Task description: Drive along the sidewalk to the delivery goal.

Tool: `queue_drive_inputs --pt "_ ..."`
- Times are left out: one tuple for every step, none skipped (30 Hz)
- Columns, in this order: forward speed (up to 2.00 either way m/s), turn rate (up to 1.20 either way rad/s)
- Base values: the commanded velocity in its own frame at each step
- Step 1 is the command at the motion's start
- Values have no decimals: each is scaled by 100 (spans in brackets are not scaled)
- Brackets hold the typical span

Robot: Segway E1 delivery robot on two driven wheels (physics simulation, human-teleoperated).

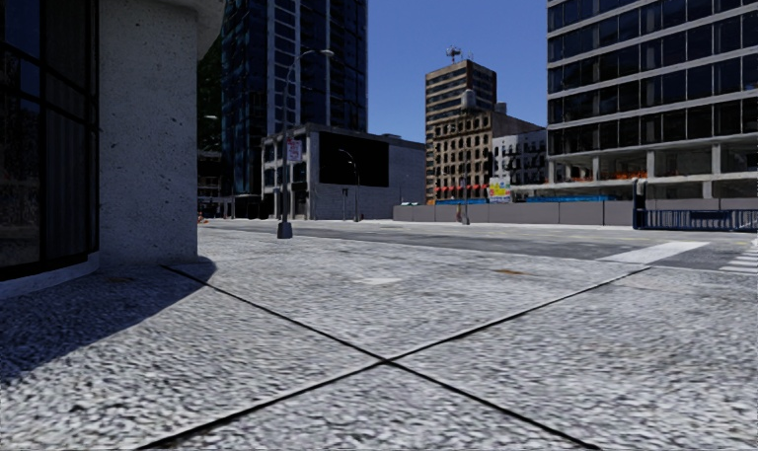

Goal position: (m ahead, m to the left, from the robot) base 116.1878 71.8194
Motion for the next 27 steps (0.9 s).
queue_drive_inputs --pt "200 29" --pt "200 11" --pt "200 1" --pt "200 0" --pt "200 0" --pt "200 0" --pt "200 0" --pt "200 0" --pt "200 0" --pt "200 0" --pt "200 0" --pt "200 0" --pt "200 0" --pt "200 0" --pt "200 0" --pt "200 0" --pt "200 0" --pt "200 0" --pt "200 0" --pt "200 0" --pt "200 0" --pt "200 0" --pt "200 0" --pt "200 0" --pt "200 0" --pt "200 0" --pt "200 0"
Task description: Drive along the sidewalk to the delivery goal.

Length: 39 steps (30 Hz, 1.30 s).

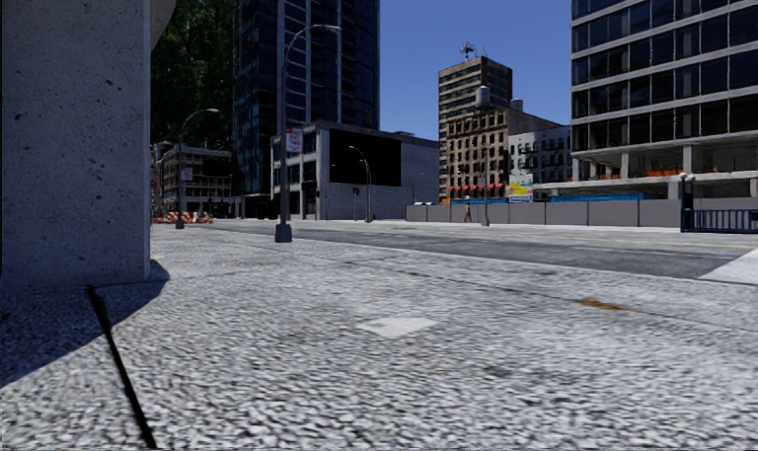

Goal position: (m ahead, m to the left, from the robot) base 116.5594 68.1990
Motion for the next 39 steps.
queue_drive_inputs --pt "200 0" --pt "200 0" --pt "200 0" --pt "200 0" --pt "200 0" --pt "200 0" --pt "200 0" --pt "200 0" --pt "200 0" --pt "200 0" --pt "200 0" --pt "200 0" --pt "200 0" --pt "200 0" --pt "200 0" --pt "200 0" --pt "200 0" --pt "200 6" --pt "200 28" --pt "200 56" --pt "200 79" --pt "200 93" --pt "200 93" --pt "200 98" --pt "200 102" --pt "200 105" --pt "200 109" --pt "200 113" --pt "200 113" --pt "200 114" --pt "200 114" --pt "200 114" --pt "200 114" --pt "200 114" --pt "200 111" --pt "200 99" --pt "200 94" --pt "200 94" --pt "200 91"
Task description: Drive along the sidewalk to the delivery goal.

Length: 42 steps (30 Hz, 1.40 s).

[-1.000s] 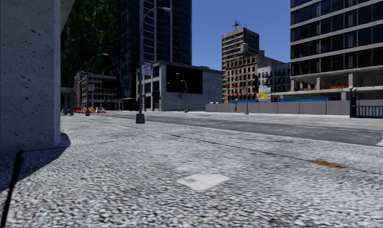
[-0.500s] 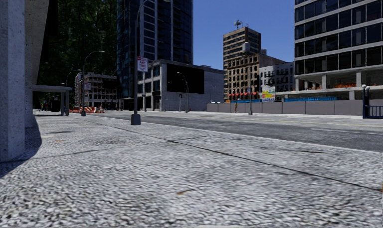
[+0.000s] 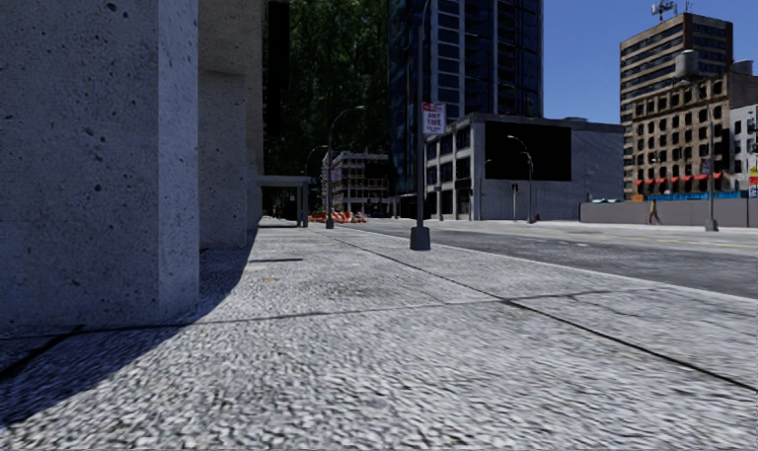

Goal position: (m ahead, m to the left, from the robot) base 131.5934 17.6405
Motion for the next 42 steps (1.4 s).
queue_drive_inputs --pt "200 79" --pt "200 4" --pt "200 4" --pt "200 0" --pt "200 0" --pt "200 0" --pt "200 0" --pt "200 0" --pt "200 0" --pt "200 0" --pt "200 0" --pt "200 0" --pt "200 0" --pt "200 0" --pt "200 0" --pt "200 0" --pt "200 0" --pt "200 0" --pt "200 0" --pt "200 0" --pt "200 0" --pt "200 0" --pt "200 0" --pt "200 0" --pt "200 0" --pt "200 0" --pt "200 0" --pt "200 0" --pt "200 0" --pt "200 0" --pt "200 9" --pt "200 9" --pt "200 30" --pt "200 120" --pt "200 120" --pt "200 120" --pt "200 120" --pt "200 120" --pt "200 46" --pt "200 23" --pt "200 13" --pt "200 8"
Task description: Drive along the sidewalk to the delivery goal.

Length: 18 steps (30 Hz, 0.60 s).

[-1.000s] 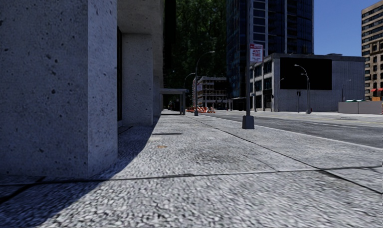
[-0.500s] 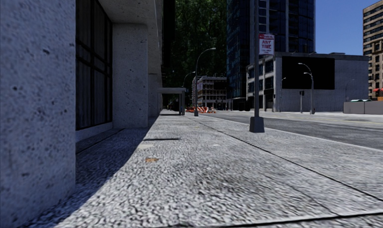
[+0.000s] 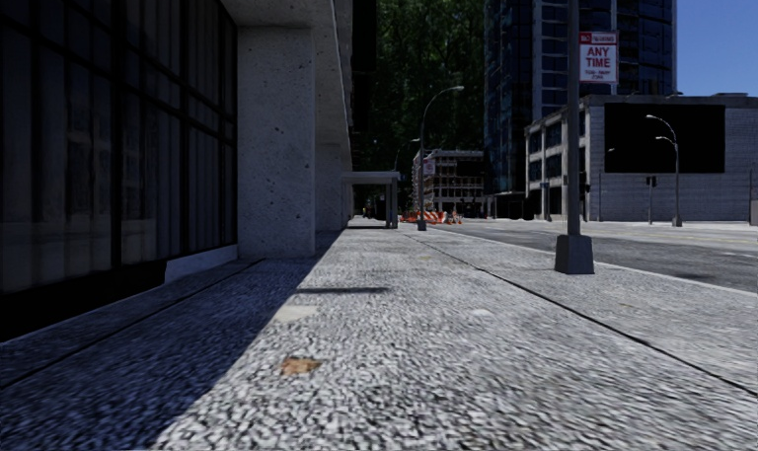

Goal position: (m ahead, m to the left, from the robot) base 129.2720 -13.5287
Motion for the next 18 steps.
queue_drive_inputs --pt "200 6" --pt "200 6" --pt "200 2" --pt "200 0" --pt "200 0" --pt "200 0" --pt "200 0" --pt "200 0" --pt "200 0" --pt "200 0" --pt "200 0" --pt "200 0" --pt "200 0" --pt "200 0" --pt "200 0" --pt "200 0" --pt "200 0" --pt "200 0"
